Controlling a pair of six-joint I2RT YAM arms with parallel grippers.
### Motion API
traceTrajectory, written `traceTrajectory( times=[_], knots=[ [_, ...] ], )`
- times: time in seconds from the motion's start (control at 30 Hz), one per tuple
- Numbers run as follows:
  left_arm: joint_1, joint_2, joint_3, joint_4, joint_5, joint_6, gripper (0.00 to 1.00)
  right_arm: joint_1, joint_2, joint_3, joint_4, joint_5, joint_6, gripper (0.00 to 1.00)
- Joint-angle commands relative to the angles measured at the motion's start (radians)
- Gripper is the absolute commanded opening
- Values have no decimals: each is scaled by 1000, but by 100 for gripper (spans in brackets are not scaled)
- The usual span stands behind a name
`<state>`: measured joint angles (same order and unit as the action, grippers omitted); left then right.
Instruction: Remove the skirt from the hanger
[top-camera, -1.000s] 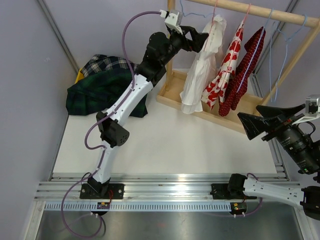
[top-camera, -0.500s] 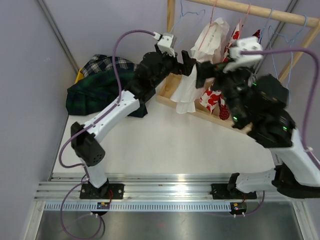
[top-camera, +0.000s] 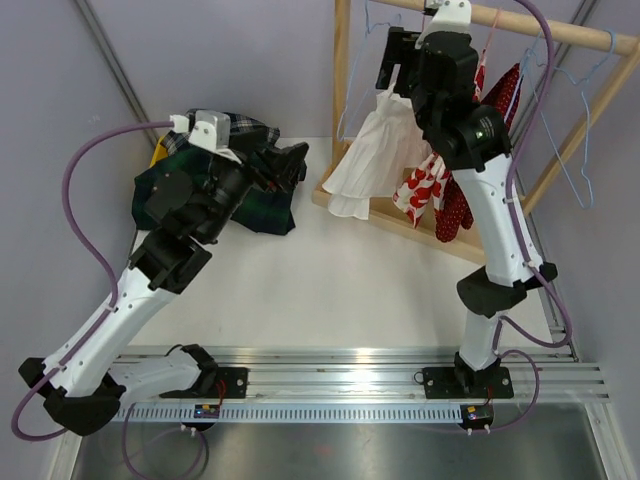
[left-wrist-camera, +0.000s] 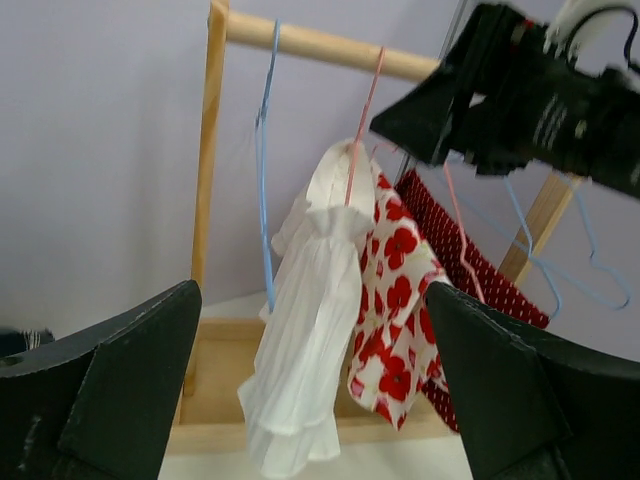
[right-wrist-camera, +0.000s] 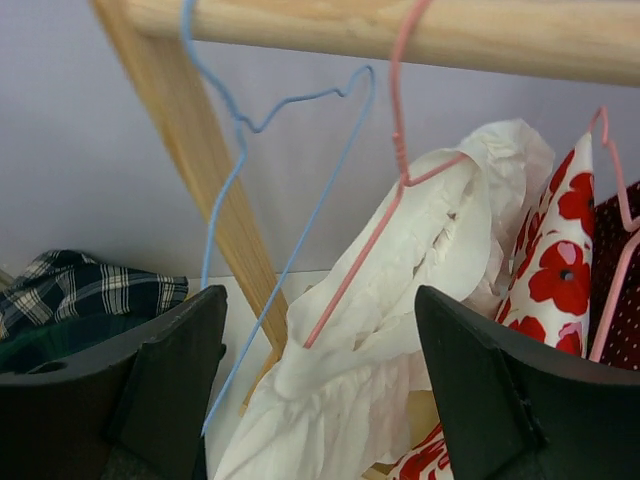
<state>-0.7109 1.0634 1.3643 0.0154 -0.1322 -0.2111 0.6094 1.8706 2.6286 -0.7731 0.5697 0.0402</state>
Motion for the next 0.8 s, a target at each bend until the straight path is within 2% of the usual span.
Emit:
traceTrajectory(
  times=[0.0,0.07,0.33,0.67,0.73,0.77],
  knots=[
    [-2,-32,-100,-94,-20,-10,99,-138,9,7,-28,-143,223,83],
    [-2,-101,-151,-104,-30,-14,99,-181,37,17,-26,-221,268,79],
    [-2,-171,-234,-130,-14,-31,99,-201,140,57,35,-284,317,75],
    [-2,-210,-297,-153,-7,-33,99,-200,223,45,70,-255,346,70],
    [-2,-210,-306,-150,-9,-31,99,-201,222,18,83,-258,348,62],
    [-2,-209,-309,-147,-6,-31,99,-201,219,10,87,-261,351,45]
  ],
)
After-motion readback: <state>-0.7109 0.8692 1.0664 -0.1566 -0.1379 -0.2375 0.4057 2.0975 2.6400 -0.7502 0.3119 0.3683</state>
